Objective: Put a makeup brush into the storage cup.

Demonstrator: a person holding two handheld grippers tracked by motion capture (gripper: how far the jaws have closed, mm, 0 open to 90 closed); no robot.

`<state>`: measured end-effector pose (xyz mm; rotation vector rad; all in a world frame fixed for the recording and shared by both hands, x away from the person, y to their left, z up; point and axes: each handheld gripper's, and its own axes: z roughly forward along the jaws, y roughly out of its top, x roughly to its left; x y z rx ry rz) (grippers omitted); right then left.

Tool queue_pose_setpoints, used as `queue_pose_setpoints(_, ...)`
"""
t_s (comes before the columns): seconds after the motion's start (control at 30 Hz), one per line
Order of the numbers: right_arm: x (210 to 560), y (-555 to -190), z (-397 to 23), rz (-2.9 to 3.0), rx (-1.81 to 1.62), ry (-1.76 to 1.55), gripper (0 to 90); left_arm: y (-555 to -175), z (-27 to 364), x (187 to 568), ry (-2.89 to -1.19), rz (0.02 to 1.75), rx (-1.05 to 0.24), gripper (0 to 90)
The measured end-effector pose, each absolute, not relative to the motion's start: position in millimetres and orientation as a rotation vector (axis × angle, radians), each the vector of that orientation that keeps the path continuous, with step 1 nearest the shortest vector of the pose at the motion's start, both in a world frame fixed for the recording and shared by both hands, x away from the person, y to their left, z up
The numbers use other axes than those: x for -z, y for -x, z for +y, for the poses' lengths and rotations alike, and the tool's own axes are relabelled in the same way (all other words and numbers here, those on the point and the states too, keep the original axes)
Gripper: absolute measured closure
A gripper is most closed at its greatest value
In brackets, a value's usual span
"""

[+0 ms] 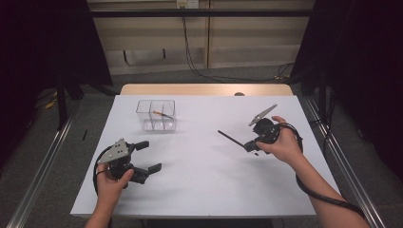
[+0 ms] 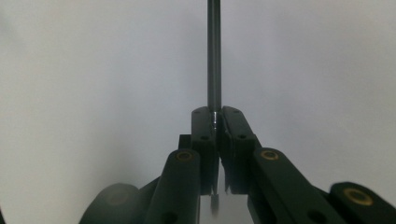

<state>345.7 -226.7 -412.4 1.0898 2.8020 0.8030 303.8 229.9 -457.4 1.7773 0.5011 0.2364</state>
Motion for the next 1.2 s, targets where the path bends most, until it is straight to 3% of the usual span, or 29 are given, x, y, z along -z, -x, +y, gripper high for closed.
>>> queue_pose_setpoints(1.2,409,-313,-174,2.967,-0.818,-0.756,84.8,-308,213,450,-1.825,0.455,-0.181,0.8)
